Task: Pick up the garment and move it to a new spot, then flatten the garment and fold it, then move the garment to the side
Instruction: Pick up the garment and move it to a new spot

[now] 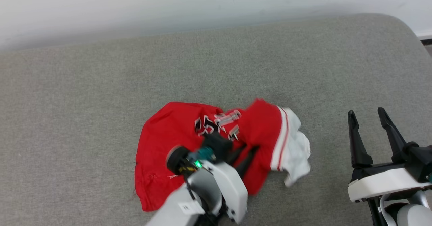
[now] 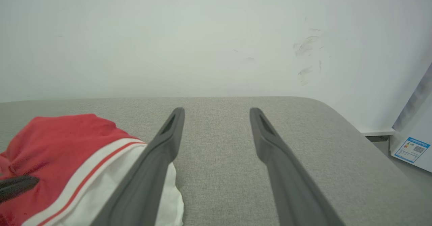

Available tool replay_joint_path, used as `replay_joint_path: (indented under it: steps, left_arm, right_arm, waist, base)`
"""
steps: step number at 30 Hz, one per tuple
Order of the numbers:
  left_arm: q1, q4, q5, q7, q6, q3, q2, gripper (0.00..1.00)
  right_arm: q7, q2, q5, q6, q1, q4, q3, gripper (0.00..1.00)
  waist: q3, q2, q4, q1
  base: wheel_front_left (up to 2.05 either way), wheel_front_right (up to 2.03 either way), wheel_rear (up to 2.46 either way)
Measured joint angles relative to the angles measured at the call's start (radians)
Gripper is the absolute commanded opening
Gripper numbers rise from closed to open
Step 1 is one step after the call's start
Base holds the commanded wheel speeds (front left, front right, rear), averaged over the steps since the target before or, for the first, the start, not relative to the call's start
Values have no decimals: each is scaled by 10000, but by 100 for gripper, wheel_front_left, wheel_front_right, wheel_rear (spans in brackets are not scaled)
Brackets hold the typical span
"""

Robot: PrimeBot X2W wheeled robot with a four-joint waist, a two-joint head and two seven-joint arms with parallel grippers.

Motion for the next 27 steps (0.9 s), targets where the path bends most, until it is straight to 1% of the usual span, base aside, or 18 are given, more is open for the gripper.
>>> replay_joint_path:
  steps: [3, 6, 7, 8, 9, 10, 13, 18, 23, 27]
  left_arm:
    - [360, 265, 31, 155, -71, -723, -19, 0]
    - [531, 458, -15, 155, -90, -1156, 2, 0]
    - [531, 506, -17, 127, -102, -1231, 6, 37]
    - [530, 545, -35, 59, -104, -1279, 19, 57]
    - [525, 596, -29, 17, -104, -1348, 46, 89]
    - [524, 644, -27, -54, -105, -1409, 58, 100]
    - [470, 679, 0, -382, -113, -1407, 56, 100]
    - [414, 550, 2, -1331, 127, -1101, 35, 100]
    - [454, 320, 17, -2299, 673, -500, 123, 100]
    - [536, 173, 65, -2922, 1264, 119, 387, 100]
  right_arm:
    - [-65, 0, 0, 0, -74, 38, -17, 100]
    - [-86, 0, -6, 0, -210, 77, -46, 100]
    - [-92, 0, -31, 0, -251, 77, -67, 100]
    - [-92, 2, -38, -2, -261, 79, -77, 100]
    - [-92, 2, -54, 0, -263, 92, -82, 100]
    - [-92, 2, -94, 0, -264, 119, -82, 100]
    - [-81, 2, -134, 0, -258, 167, -86, 100]
    - [35, 2, -274, 0, -145, 222, -100, 100]
    - [167, 2, -276, 0, 112, 196, -123, 100]
    - [293, 2, -276, 0, 298, 136, -150, 100]
  waist:
    - [241, 0, -8, 1]
    - [368, 0, 78, 1]
    - [383, 0, 132, 1]
    - [389, 0, 192, 1]
    - [389, 0, 253, 1]
    - [372, 0, 307, 1]
    - [220, 0, 448, 1]
    - [-205, 0, 713, 1]
    - [-691, 0, 983, 1]
    - [-986, 0, 1234, 1]
  base:
    - [0, 0, 0]
    - [0, 0, 0]
    - [0, 0, 0]
    - [0, 0, 0]
    - [0, 0, 0]
    - [0, 0, 0]
    - [0, 0, 0]
    - [0, 0, 0]
    - [0, 0, 0]
    - [0, 0, 0]
